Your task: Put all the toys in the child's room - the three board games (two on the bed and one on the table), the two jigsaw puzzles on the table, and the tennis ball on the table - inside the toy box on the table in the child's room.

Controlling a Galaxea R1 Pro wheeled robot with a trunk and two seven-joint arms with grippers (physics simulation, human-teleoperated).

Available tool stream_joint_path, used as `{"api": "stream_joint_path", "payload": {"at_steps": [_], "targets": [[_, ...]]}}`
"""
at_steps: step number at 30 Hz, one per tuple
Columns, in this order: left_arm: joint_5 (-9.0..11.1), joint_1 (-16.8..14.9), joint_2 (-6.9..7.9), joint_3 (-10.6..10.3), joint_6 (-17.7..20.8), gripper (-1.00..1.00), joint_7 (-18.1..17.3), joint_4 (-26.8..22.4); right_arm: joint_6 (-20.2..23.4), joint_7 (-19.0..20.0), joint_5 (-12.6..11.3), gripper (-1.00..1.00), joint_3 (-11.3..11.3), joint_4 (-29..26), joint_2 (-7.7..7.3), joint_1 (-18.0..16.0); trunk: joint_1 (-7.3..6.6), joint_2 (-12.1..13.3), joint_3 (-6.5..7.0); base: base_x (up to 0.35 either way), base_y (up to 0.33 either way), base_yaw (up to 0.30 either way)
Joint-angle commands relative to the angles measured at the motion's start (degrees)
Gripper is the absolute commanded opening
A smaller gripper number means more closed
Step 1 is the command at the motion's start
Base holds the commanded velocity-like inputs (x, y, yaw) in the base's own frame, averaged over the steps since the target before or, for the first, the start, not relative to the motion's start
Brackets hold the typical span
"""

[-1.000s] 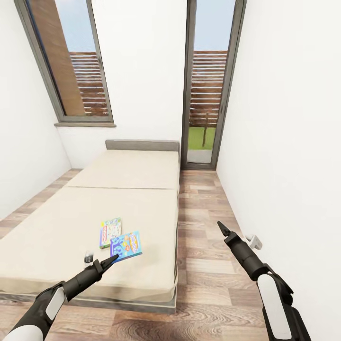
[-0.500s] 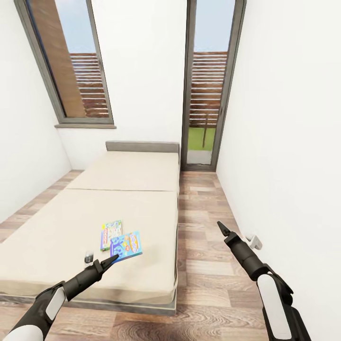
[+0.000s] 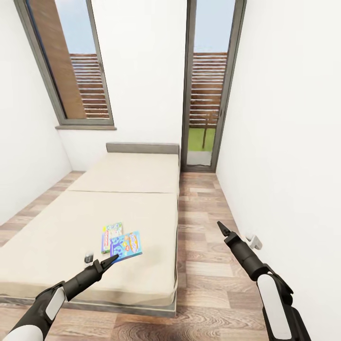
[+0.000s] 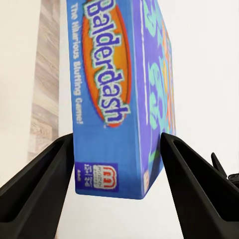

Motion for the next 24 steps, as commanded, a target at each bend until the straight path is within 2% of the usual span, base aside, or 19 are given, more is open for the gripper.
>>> {"api": "stream_joint_path", "payload": {"at_steps": [1, 24], "targets": [[0.1, 0.0, 0.00, 0.1, 0.5, -1.00, -0.1, 0.0, 0.4, 0.2, -0.3, 1.00, -0.2, 0.0, 0.07, 0.0, -0.23, 0.4, 0.13, 0.000, 0.000, 0.000], [0.1, 0.0, 0.00, 0.0, 0.5, -1.00, -0.1, 0.0, 0.4, 0.2, -0.3, 1.00, -0.2, 0.0, 0.16, 0.0, -5.28, 9.6, 4.26, 0.000, 0.000, 0.000]]}}
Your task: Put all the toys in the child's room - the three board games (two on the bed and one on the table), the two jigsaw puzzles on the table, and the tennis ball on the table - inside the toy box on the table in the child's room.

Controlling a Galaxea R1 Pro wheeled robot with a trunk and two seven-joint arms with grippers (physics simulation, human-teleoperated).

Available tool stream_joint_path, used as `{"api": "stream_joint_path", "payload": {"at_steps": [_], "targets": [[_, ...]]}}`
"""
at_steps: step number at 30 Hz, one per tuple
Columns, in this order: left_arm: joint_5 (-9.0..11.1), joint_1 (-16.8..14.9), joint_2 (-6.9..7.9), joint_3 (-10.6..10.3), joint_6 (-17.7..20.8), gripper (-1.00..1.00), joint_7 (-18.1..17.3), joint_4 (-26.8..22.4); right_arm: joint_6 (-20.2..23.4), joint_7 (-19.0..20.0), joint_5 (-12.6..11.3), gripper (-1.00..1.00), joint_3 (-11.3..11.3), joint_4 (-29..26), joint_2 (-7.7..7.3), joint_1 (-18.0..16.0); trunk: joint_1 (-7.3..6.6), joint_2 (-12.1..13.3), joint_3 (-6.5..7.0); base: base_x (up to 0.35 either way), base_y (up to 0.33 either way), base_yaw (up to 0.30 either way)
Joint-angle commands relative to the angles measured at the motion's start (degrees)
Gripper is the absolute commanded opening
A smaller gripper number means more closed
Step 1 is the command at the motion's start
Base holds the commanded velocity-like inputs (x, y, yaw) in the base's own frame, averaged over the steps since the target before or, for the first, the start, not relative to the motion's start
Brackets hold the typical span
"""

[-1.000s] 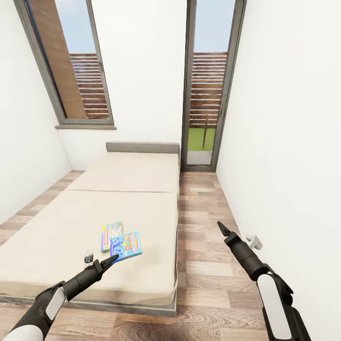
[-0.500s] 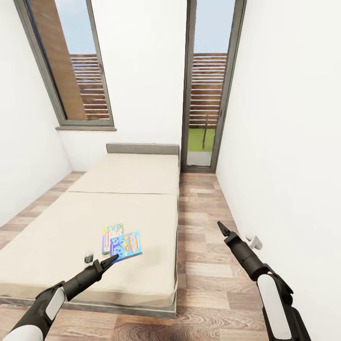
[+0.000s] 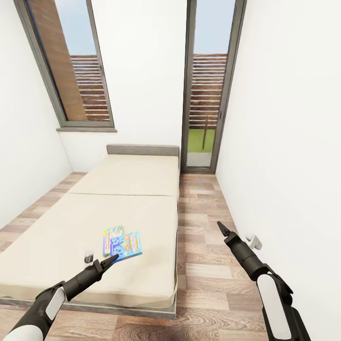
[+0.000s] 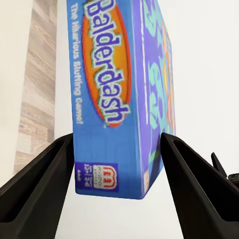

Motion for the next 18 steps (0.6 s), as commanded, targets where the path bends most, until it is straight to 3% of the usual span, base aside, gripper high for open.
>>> {"api": "stream_joint_path", "payload": {"at_steps": [1, 18], "targets": [[0.1, 0.0, 0.00, 0.1, 0.5, -1.00, -0.1, 0.0, 0.5, 0.2, -0.3, 1.00, -0.2, 0.0, 0.07, 0.0, -0.23, 0.4, 0.13, 0.000, 0.000, 0.000], [0.1, 0.0, -0.08, 0.1, 0.5, -1.00, -0.1, 0.0, 0.5, 0.2, -0.3, 1.00, -0.2, 0.0, 0.09, 0.0, -3.96, 7.2, 3.18, 0.000, 0.000, 0.000]]}}
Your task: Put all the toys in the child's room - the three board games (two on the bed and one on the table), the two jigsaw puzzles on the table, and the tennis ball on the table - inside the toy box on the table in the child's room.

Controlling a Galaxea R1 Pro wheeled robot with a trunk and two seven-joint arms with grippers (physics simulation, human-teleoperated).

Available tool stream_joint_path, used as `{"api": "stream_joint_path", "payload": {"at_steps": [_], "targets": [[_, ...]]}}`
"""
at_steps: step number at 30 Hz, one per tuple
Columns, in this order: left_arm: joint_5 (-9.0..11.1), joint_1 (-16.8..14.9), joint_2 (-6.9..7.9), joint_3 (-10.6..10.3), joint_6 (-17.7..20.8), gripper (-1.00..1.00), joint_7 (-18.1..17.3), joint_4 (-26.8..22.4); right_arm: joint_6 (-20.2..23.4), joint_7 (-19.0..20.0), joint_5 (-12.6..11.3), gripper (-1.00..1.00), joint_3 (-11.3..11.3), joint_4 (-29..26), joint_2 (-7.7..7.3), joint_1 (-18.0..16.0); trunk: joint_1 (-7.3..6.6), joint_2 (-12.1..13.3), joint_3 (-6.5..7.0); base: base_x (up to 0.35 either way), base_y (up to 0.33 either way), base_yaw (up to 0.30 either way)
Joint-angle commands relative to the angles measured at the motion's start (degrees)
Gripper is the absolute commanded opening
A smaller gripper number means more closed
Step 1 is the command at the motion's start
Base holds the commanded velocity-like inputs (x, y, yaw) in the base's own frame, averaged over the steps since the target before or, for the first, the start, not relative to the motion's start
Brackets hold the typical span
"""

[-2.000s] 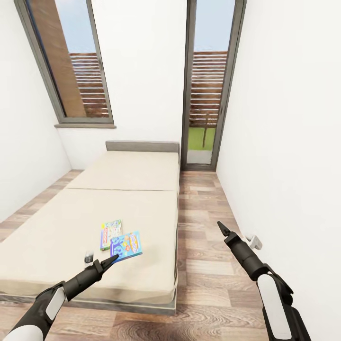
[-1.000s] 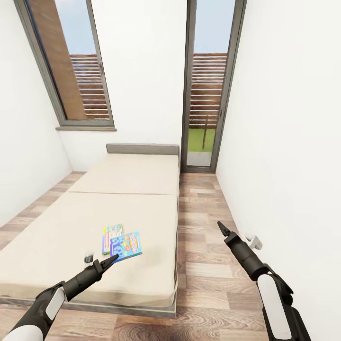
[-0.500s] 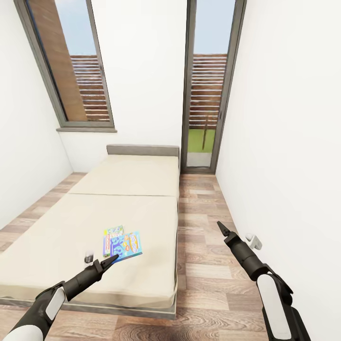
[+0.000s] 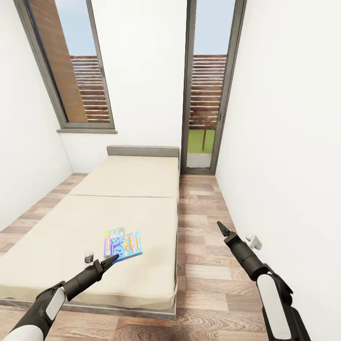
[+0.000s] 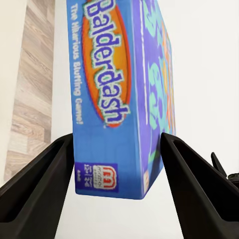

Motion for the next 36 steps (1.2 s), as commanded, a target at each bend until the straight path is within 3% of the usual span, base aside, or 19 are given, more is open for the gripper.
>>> {"api": "stream_joint_path", "payload": {"at_steps": [1, 36], "targets": [[0.1, 0.0, 0.00, 0.1, 0.5, -1.00, -0.1, 0.0, 0.5, 0.2, -0.3, 1.00, -0.2, 0.0, 0.06, 0.0, -0.22, 0.4, 0.12, 0.000, 0.000, 0.000], [0.1, 0.0, -0.01, -0.2, 0.5, -1.00, -0.1, 0.0, 0.5, 0.2, -0.3, 1.00, -0.1, 0.2, 0.14, 0.0, -7.91, 14.4, 6.41, 0.000, 0.000, 0.000]]}}
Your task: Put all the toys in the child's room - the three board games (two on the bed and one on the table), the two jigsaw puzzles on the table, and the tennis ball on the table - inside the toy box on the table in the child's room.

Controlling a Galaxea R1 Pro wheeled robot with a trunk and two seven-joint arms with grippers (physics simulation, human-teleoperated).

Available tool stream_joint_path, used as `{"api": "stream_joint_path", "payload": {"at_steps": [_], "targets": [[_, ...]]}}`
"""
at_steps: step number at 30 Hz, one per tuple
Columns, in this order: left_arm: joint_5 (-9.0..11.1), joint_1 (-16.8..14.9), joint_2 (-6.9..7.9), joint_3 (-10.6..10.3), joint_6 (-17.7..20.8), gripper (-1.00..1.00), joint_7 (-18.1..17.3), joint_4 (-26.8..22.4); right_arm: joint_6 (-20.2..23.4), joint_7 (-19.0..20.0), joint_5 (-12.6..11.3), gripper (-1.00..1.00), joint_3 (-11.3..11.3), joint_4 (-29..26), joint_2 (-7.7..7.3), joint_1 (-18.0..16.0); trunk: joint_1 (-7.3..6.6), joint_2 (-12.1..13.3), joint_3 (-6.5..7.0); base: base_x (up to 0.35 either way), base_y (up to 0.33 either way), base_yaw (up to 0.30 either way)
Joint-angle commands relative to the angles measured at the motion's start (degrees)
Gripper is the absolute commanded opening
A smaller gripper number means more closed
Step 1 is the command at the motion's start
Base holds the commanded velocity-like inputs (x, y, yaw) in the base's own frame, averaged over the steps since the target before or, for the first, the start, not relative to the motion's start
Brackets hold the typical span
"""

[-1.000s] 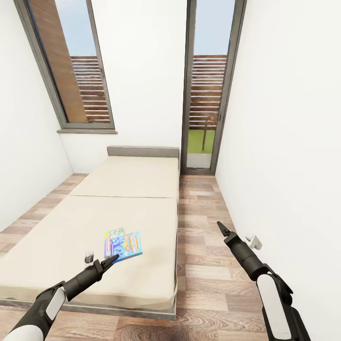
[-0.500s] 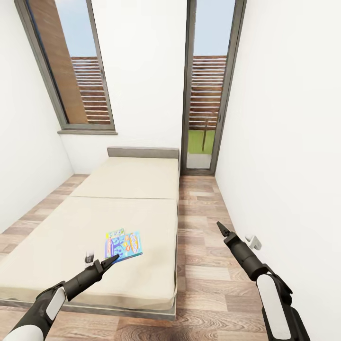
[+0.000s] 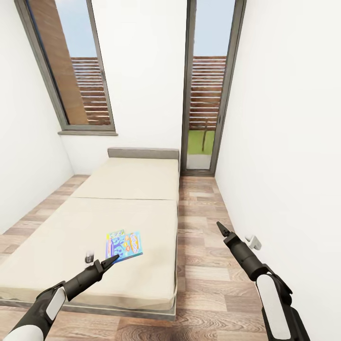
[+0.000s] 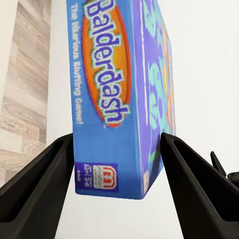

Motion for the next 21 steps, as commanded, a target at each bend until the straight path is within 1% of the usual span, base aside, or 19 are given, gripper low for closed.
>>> {"api": "stream_joint_path", "payload": {"at_steps": [1, 11, 21], "targets": [[0.1, 0.0, 0.00, 0.1, 0.5, -1.00, -0.1, 0.0, 0.4, 0.2, -0.3, 1.00, -0.2, 0.0, 0.07, -0.1, -0.22, 0.4, 0.11, 0.000, 0.000, 0.000], [0.1, 0.0, 0.00, 0.1, 0.5, -1.00, -0.1, 0.0, -0.6, 0.2, -0.3, 1.00, -0.2, 0.0, -0.01, -0.1, -2.41, 4.4, 1.90, 0.000, 0.000, 0.000], [0.1, 0.0, 0.00, 0.0, 0.4, -1.00, -0.1, 0.0, -0.8, 0.2, -0.3, 1.00, -0.1, 0.0, 0.00, -0.1, -4.61, 8.4, 3.70, 0.000, 0.000, 0.000]]}}
